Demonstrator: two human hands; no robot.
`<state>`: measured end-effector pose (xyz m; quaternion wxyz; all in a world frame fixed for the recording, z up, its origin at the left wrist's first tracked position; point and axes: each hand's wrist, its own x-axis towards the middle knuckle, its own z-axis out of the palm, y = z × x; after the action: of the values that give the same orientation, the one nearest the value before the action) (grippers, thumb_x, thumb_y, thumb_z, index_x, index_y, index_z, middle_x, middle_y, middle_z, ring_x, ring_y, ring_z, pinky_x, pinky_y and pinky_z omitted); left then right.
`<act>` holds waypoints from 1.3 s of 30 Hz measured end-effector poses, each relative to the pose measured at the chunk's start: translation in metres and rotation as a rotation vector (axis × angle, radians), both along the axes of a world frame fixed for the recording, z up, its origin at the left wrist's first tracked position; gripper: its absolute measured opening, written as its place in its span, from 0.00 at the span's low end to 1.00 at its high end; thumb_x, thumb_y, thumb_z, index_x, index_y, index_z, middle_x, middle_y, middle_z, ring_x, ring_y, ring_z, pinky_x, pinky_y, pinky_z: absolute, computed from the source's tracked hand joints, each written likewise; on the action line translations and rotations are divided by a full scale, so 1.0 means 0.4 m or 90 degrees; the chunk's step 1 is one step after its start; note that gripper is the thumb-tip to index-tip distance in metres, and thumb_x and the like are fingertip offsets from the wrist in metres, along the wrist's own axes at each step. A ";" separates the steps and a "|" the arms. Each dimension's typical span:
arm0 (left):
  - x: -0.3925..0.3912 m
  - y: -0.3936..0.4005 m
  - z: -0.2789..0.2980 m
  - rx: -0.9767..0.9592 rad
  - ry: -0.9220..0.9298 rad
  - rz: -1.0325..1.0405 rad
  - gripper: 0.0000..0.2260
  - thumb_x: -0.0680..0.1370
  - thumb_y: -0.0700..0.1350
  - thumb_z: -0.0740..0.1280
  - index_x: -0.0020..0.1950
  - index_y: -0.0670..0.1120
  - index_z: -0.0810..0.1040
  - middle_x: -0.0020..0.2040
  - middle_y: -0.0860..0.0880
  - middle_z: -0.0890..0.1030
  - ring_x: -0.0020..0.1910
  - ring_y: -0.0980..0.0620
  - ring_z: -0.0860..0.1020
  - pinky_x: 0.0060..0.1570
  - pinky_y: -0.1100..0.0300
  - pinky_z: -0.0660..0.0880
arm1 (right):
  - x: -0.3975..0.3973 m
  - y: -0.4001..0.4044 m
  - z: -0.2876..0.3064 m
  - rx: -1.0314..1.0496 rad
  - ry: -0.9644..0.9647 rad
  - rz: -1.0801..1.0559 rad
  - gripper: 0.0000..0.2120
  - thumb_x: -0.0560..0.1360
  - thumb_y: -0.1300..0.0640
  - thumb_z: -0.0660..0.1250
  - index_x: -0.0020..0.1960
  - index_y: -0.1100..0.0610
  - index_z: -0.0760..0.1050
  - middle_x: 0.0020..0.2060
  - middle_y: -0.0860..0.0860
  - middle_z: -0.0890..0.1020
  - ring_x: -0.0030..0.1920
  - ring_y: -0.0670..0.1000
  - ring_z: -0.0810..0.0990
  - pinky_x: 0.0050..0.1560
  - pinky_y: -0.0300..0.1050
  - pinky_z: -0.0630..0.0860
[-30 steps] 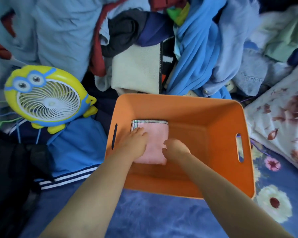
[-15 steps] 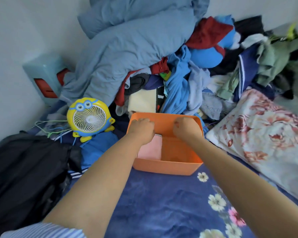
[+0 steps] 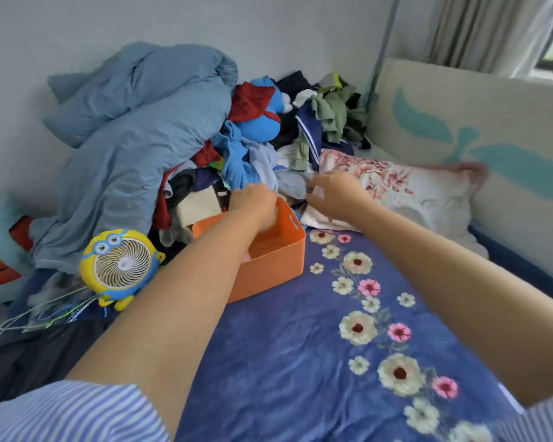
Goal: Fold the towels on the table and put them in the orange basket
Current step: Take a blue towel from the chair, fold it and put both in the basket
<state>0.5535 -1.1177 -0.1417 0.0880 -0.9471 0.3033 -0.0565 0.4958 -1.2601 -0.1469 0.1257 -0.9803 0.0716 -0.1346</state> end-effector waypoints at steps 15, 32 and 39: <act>-0.721 -0.377 0.018 -0.035 0.028 -0.483 0.15 0.78 0.46 0.57 0.62 0.44 0.73 0.63 0.41 0.71 0.64 0.41 0.69 0.60 0.51 0.67 | -1.034 -0.195 0.060 -0.037 0.005 -0.528 0.17 0.74 0.54 0.62 0.62 0.56 0.74 0.61 0.57 0.75 0.63 0.57 0.72 0.62 0.49 0.69; -1.855 -0.732 0.045 -0.067 0.050 -0.840 0.15 0.77 0.43 0.57 0.63 0.47 0.72 0.61 0.44 0.72 0.63 0.44 0.69 0.55 0.53 0.68 | -2.196 -0.232 0.074 -0.013 0.045 -0.888 0.18 0.77 0.56 0.59 0.65 0.59 0.70 0.64 0.56 0.73 0.66 0.56 0.68 0.64 0.54 0.68; -2.154 -0.883 0.034 -0.076 0.081 -0.933 0.13 0.78 0.44 0.57 0.61 0.46 0.73 0.60 0.44 0.73 0.62 0.43 0.69 0.52 0.53 0.69 | -2.506 -0.327 0.033 0.010 0.023 -0.992 0.17 0.76 0.56 0.60 0.63 0.59 0.72 0.63 0.55 0.75 0.65 0.56 0.70 0.61 0.50 0.70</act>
<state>-0.3082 -1.4708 -0.1281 -0.0416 -0.5059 0.8593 -0.0621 -0.5067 -1.3911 -0.1337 0.0005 -0.6485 0.7426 -0.1674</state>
